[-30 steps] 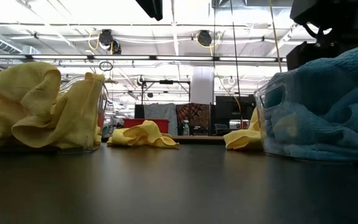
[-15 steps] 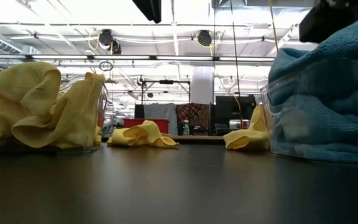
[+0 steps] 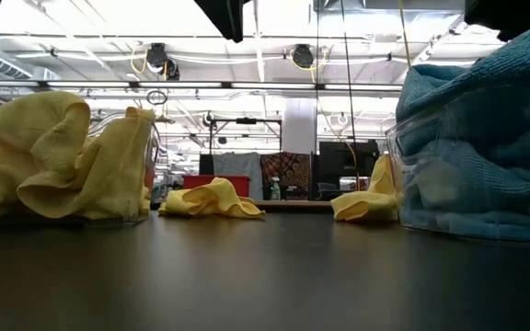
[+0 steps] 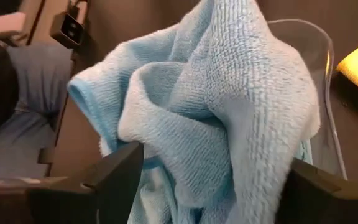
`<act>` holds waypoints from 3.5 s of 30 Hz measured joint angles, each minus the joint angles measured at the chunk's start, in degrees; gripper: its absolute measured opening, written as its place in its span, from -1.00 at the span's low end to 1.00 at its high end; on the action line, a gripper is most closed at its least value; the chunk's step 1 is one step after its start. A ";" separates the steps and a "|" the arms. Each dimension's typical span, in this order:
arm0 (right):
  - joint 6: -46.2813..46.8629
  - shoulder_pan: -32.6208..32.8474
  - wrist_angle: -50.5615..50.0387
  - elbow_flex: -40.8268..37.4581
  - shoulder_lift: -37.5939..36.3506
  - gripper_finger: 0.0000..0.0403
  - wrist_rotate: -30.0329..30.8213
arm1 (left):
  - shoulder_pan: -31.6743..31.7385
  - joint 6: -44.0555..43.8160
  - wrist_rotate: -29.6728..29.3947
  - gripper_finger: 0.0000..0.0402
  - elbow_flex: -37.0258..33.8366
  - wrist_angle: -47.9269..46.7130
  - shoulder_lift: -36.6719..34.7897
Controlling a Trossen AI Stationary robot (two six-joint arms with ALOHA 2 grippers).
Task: Sort microfiber towel by color & place in baskets
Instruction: Put the blue microfiber towel into the right transparent bin, then put the yellow microfiber towel into the left transparent bin
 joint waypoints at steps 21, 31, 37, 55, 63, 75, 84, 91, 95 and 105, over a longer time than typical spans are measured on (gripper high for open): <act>-6.22 0.00 8.78 0.09 -4.55 0.39 1.77 | 5.44 1.56 4.55 -0.49 0.02 2.80 0.00; -9.09 0.01 10.42 0.09 7.75 -0.03 0.50 | 5.37 1.55 4.59 -0.49 0.02 3.06 0.00; -10.91 2.05 10.57 0.09 16.13 -0.56 0.22 | 5.37 1.45 4.59 -0.49 0.02 2.99 0.00; -8.02 3.32 8.79 0.59 33.81 -0.93 0.74 | 5.29 -0.02 4.59 -0.49 0.02 2.67 0.00; -3.72 3.32 5.27 -0.14 24.84 -0.80 -0.40 | 5.26 -0.02 4.59 -0.49 0.02 2.45 0.00; -0.61 3.69 0.94 -0.12 8.54 -0.25 0.09 | 5.26 0.03 4.57 -0.49 0.02 2.47 0.00; -0.09 3.69 -0.82 -0.05 -1.21 -0.06 0.46 | 5.66 1.49 4.57 -0.49 0.02 2.47 0.00; -1.63 3.69 2.70 0.00 -8.07 -0.06 0.44 | 7.98 2.22 4.55 -0.49 -2.86 3.57 -0.11; -3.76 3.69 5.51 0.02 -11.33 -0.06 0.45 | 10.31 3.27 4.57 -0.49 -8.82 4.98 -0.09; -5.62 3.69 6.73 0.05 -13.54 -0.06 3.57 | 17.40 5.14 4.50 -0.36 -22.99 15.91 0.02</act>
